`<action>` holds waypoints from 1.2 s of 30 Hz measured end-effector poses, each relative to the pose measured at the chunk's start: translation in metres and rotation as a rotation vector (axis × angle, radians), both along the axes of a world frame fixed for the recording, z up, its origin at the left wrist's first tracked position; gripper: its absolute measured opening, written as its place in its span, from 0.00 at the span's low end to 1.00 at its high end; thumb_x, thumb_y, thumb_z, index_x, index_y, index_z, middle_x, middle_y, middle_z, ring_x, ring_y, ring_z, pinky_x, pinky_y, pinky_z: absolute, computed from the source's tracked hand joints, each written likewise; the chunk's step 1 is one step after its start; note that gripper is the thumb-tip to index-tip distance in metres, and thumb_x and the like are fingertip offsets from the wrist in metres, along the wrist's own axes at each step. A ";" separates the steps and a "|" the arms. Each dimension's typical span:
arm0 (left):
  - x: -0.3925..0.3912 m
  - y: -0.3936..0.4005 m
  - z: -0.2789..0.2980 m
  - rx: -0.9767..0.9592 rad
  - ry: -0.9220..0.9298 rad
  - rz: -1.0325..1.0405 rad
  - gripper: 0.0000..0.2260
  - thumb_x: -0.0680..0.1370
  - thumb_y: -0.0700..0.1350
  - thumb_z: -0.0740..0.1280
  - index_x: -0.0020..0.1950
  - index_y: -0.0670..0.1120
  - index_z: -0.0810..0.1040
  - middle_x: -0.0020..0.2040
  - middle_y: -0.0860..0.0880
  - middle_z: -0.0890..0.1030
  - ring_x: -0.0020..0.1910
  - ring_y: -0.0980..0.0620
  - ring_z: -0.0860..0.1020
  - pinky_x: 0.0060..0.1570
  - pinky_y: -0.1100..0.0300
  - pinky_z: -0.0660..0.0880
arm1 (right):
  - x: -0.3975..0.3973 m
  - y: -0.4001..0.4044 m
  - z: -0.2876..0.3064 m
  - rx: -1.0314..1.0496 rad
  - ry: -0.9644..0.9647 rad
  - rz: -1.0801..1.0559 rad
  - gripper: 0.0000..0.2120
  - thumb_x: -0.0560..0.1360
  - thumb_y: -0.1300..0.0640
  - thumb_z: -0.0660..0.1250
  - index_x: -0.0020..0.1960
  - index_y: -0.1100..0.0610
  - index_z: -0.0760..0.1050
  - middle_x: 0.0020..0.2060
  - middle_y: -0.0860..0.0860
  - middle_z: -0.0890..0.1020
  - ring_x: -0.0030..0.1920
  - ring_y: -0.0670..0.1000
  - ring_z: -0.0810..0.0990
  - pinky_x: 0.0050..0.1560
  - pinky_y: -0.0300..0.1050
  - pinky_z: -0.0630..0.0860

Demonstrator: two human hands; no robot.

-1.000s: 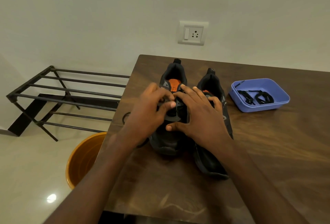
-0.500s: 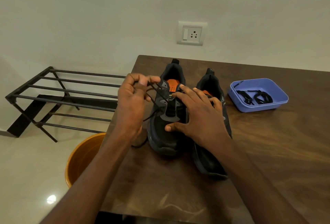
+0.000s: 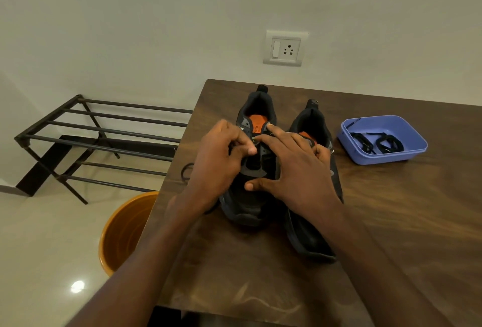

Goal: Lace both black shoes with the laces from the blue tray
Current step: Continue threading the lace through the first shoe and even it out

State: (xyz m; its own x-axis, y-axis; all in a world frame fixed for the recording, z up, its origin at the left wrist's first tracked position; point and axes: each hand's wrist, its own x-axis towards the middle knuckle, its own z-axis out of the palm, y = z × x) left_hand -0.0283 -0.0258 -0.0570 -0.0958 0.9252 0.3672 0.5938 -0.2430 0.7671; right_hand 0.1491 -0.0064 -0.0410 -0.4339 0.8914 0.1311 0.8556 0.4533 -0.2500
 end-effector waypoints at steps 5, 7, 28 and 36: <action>0.001 -0.004 0.025 0.032 -0.840 0.019 0.08 0.87 0.41 0.58 0.52 0.43 0.75 0.50 0.45 0.84 0.50 0.45 0.81 0.37 0.64 0.77 | 0.001 0.002 0.003 0.000 -0.037 -0.019 0.46 0.65 0.25 0.70 0.79 0.36 0.58 0.81 0.38 0.55 0.79 0.50 0.57 0.73 0.61 0.58; 0.002 -0.007 0.026 -0.019 -0.802 -0.032 0.08 0.88 0.42 0.55 0.53 0.44 0.71 0.45 0.44 0.82 0.45 0.45 0.83 0.32 0.64 0.75 | 0.000 0.001 0.003 0.012 -0.048 -0.035 0.46 0.65 0.24 0.69 0.78 0.35 0.58 0.81 0.38 0.55 0.78 0.51 0.58 0.71 0.62 0.59; 0.001 0.000 0.010 -0.150 -0.582 0.089 0.11 0.88 0.45 0.56 0.51 0.44 0.75 0.42 0.48 0.83 0.33 0.57 0.74 0.33 0.63 0.71 | 0.002 0.003 0.002 -0.023 -0.022 -0.009 0.45 0.66 0.24 0.69 0.78 0.33 0.57 0.81 0.38 0.56 0.79 0.51 0.58 0.70 0.61 0.57; -0.003 0.006 -0.003 -0.190 0.312 -0.111 0.09 0.83 0.43 0.66 0.63 0.49 0.81 0.54 0.50 0.81 0.51 0.54 0.78 0.54 0.56 0.77 | 0.002 0.003 0.001 -0.012 -0.030 -0.017 0.46 0.66 0.22 0.66 0.79 0.34 0.56 0.81 0.38 0.57 0.78 0.52 0.61 0.70 0.62 0.59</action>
